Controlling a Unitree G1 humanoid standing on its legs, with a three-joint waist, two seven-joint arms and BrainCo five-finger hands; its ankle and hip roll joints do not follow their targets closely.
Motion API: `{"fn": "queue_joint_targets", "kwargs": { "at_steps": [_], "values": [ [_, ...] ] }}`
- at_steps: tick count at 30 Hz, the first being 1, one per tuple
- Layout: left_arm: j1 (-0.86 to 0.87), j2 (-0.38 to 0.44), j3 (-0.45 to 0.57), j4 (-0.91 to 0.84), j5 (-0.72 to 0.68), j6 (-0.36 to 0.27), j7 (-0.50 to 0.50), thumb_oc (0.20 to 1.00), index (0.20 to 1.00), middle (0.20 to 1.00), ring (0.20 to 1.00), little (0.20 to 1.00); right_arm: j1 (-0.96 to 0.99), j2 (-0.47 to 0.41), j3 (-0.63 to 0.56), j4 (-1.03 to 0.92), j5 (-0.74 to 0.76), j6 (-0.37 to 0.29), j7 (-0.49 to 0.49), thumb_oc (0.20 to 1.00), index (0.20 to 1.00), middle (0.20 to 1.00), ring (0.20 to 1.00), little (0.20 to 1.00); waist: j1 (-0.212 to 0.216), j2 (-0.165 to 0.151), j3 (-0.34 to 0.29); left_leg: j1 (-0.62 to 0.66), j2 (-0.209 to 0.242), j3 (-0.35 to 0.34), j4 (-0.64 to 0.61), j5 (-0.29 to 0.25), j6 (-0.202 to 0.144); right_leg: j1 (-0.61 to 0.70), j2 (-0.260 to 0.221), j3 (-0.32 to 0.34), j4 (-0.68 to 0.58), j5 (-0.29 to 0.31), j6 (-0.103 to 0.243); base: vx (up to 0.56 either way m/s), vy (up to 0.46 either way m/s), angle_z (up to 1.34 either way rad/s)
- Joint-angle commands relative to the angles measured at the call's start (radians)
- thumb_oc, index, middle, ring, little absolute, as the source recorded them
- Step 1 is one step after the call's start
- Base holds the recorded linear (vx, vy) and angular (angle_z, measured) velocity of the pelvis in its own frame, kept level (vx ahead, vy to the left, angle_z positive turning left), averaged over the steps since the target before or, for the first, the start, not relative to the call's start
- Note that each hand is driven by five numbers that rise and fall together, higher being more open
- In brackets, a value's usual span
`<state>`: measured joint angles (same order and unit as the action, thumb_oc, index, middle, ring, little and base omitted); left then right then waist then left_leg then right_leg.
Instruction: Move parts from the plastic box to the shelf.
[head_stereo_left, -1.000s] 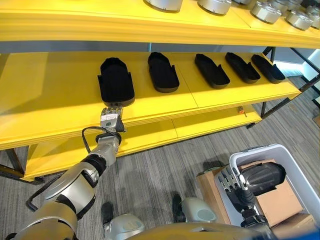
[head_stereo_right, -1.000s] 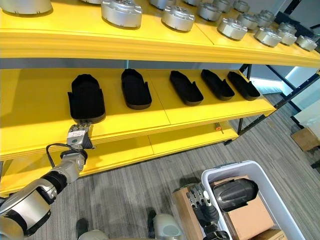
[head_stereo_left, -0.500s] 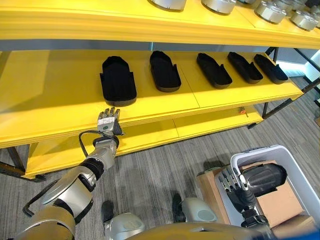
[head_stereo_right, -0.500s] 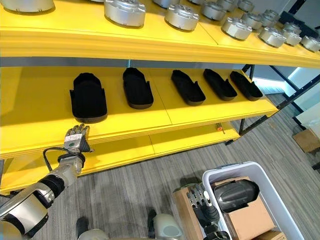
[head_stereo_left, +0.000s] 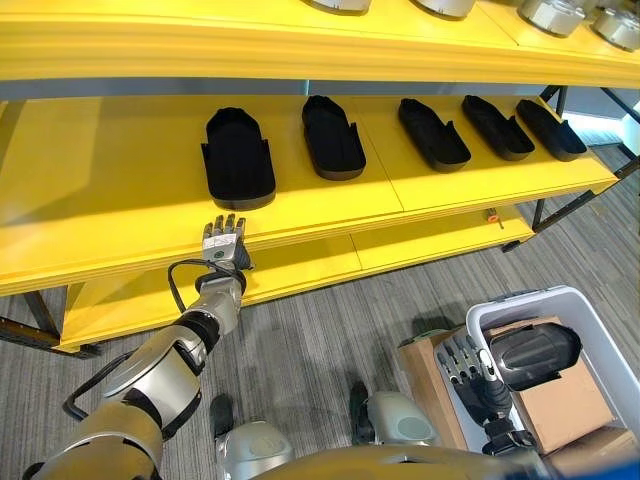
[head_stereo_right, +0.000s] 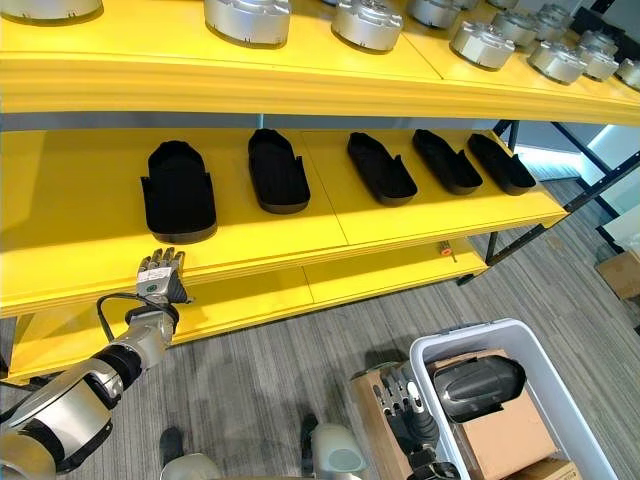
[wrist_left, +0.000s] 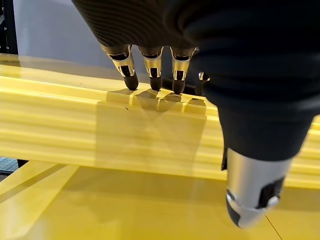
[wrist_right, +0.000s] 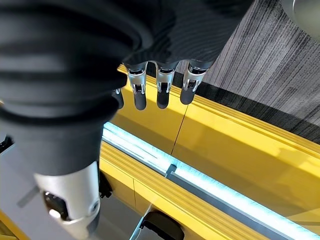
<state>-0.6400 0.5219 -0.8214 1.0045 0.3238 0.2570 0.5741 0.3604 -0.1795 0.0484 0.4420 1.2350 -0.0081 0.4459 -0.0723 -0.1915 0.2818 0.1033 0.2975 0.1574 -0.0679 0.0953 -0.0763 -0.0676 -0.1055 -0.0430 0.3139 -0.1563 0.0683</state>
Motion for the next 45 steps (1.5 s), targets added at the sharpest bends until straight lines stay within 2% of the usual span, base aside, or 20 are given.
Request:
{"fn": "queue_joint_targets", "kwargs": {
  "at_steps": [1, 10, 45],
  "values": [
    [-0.109, 0.058, 0.047, 0.021, -0.013, -0.023, 0.001, 1.000, 1.000, 1.000, 1.000, 1.000, 0.001, -0.021, -0.035, -0.119, 0.043, -0.032, 0.008, 1.000, 1.000, 1.000, 1.000, 1.000, -0.034, -0.085, 0.038, 0.131, 0.079, -0.034, -0.019, -0.086, -0.016, 0.095, -0.056, -0.003, -0.296, 0.254, -0.070, 0.00, 0.000, 0.00],
    [-0.161, 0.055, 0.027, 0.067, -0.040, -0.025, 0.001, 1.000, 1.000, 1.000, 1.000, 1.000, 0.009, -0.031, -0.026, -0.123, 0.042, -0.033, 0.009, 1.000, 1.000, 1.000, 1.000, 1.000, -0.038, -0.092, 0.048, 0.134, 0.080, -0.030, -0.019, -0.087, -0.016, 0.093, -0.055, -0.001, -0.292, 0.254, -0.068, 0.00, 0.000, 0.00],
    [-0.457, -0.076, -0.053, 0.349, -0.201, -0.050, -0.007, 1.000, 1.000, 1.000, 1.000, 1.000, 0.020, -0.075, 0.013, -0.073, 0.009, -0.022, 0.032, 1.000, 1.000, 1.000, 1.000, 1.000, -0.062, -0.120, 0.064, 0.158, 0.082, -0.023, -0.019, -0.088, -0.015, 0.080, -0.050, 0.007, -0.272, 0.261, -0.068, 0.00, 0.000, 0.00]
  ]
}}
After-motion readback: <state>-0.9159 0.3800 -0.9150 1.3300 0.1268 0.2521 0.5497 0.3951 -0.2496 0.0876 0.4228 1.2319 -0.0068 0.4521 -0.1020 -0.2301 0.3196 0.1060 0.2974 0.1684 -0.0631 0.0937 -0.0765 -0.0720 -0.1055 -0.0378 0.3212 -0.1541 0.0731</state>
